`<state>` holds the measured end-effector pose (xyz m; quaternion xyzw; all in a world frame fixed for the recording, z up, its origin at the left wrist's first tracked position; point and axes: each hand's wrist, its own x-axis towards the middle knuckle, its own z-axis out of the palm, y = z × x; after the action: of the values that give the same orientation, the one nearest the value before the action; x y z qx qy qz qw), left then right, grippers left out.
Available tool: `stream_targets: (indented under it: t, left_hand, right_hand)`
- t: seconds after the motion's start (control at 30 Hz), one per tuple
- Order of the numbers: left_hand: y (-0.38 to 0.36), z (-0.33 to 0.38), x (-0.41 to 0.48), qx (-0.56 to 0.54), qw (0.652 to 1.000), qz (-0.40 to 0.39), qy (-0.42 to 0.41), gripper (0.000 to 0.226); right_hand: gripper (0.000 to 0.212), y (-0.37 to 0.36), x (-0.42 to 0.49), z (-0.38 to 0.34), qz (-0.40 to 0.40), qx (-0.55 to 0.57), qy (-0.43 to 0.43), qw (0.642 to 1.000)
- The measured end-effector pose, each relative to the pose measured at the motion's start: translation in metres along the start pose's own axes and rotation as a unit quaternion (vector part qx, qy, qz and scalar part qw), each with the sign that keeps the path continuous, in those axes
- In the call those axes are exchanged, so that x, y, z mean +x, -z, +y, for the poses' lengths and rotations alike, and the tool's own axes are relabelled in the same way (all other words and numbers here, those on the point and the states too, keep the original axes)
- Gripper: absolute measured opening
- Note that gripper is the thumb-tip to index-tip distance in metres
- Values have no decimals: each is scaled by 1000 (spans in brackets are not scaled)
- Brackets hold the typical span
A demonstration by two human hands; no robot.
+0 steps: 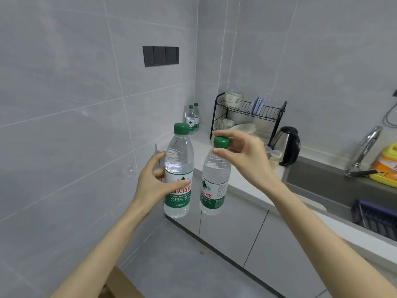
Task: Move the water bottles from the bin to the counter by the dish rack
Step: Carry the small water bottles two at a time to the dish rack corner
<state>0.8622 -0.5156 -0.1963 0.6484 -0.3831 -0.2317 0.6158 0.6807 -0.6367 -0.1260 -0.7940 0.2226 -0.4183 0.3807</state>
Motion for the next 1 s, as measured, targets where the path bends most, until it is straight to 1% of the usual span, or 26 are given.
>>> stream_targets:
  t: [0.17, 0.3, 0.57, 0.8, 1.0]
  left_hand:
    - [-6, -17, 75, 9, 1000, -18, 8, 86]
    - [-16, -39, 138, 7, 999, -14, 32, 90]
    - [-46, -77, 268, 5, 997, 22, 69, 78]
    - [-61, -101, 374, 7, 993, 55, 104, 84]
    - [-61, -126, 441, 16, 990, 68, 126, 85]
  right_hand:
    - [37, -17, 68, 43, -3, -9, -14, 1000]
    - [38, -28, 120, 86, -4, 3, -26, 1000]
    - [37, -39, 231, 184, -45, 25, -33, 998]
    - [39, -52, 330, 260, -84, 5, -16, 996]
    - [39, -69, 395, 310, -92, -9, -36, 995]
